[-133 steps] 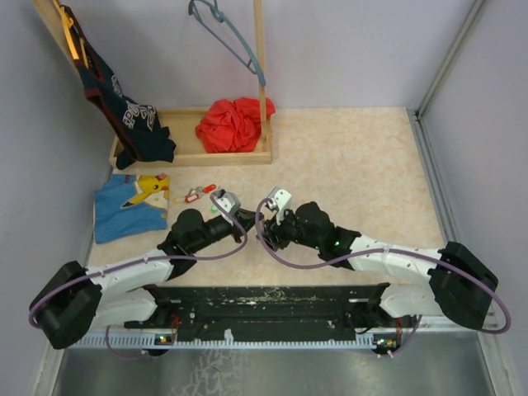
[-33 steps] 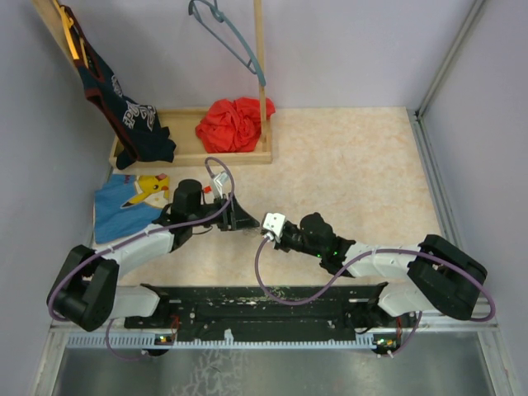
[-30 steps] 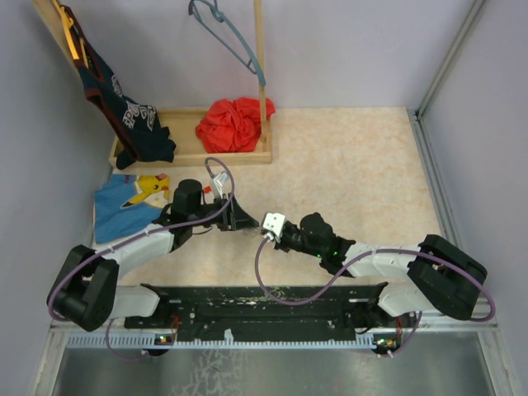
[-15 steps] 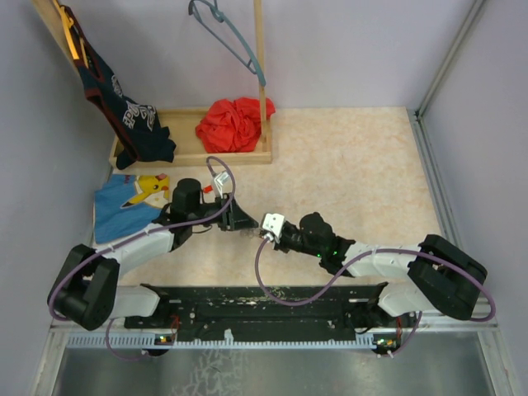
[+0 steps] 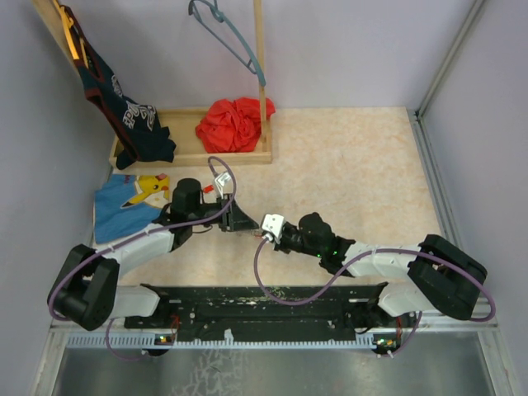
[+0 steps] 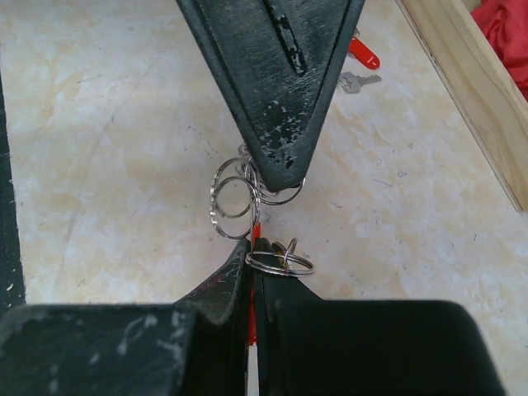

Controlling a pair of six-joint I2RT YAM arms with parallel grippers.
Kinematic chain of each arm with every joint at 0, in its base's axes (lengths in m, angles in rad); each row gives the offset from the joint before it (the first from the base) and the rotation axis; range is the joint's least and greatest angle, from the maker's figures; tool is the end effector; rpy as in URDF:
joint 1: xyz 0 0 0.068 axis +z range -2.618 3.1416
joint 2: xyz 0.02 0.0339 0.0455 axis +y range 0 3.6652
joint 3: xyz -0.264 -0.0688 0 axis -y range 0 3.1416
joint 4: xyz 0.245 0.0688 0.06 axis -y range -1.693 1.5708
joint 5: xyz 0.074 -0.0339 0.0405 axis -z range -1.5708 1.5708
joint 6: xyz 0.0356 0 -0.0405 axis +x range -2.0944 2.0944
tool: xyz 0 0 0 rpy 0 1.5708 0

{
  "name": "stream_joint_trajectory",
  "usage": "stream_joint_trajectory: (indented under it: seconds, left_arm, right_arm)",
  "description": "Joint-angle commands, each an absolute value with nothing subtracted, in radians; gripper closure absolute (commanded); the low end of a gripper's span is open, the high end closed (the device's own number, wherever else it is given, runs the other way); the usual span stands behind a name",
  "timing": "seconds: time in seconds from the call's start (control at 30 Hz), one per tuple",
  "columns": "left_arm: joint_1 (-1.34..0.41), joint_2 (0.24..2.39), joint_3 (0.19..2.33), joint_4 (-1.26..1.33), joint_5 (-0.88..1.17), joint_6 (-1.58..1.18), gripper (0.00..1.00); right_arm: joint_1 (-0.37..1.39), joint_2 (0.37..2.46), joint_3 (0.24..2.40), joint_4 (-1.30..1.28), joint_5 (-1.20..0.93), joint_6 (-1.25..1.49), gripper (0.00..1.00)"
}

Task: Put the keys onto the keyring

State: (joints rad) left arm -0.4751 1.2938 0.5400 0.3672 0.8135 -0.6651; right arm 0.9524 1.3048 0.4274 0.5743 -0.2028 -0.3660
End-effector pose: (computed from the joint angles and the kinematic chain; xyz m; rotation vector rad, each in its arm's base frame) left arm 0.2182 -0.1413 0.2064 0.4008 2.1178 -1.5023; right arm 0.1433 0.2138 0.1856 -1.2795 1.4187 0.5903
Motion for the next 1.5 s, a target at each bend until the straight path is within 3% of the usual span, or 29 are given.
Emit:
stream_joint_trajectory:
  seconds: [0.0, 0.27, 0.4, 0.53, 0.9, 1.47]
  left_arm:
    - [-0.479, 1.271, 0.564, 0.376, 0.873, -0.655, 0.72]
    - [-0.479, 1.252, 0.562, 0.287, 0.817, -0.602, 0.68]
    - [-0.479, 1.194, 0.558, 0.242, 0.727, -0.58, 0.55]
    - [-0.479, 1.118, 0.555, 0.172, 0.606, -0.558, 0.5]
    - [-0.547, 1.0, 0.397, 0.385, 0.525, -0.824, 0.48]
    - [-0.628, 1.187, 0.332, 0.719, 0.466, -0.98, 0.48]
  right_arm:
    - [0.953, 1.308, 0.479, 0.615, -0.178, -0.379, 1.0]
    - [0.953, 1.3, 0.481, 0.602, -0.168, -0.383, 1.0]
    - [0.953, 1.294, 0.48, 0.595, -0.155, -0.386, 1.0]
    - [0.953, 1.289, 0.487, 0.583, -0.132, -0.38, 1.0]
    - [0.953, 1.29, 0.493, 0.608, -0.065, -0.334, 1.0]
    - [0.954, 1.298, 0.495, 0.633, -0.056, -0.304, 1.0]
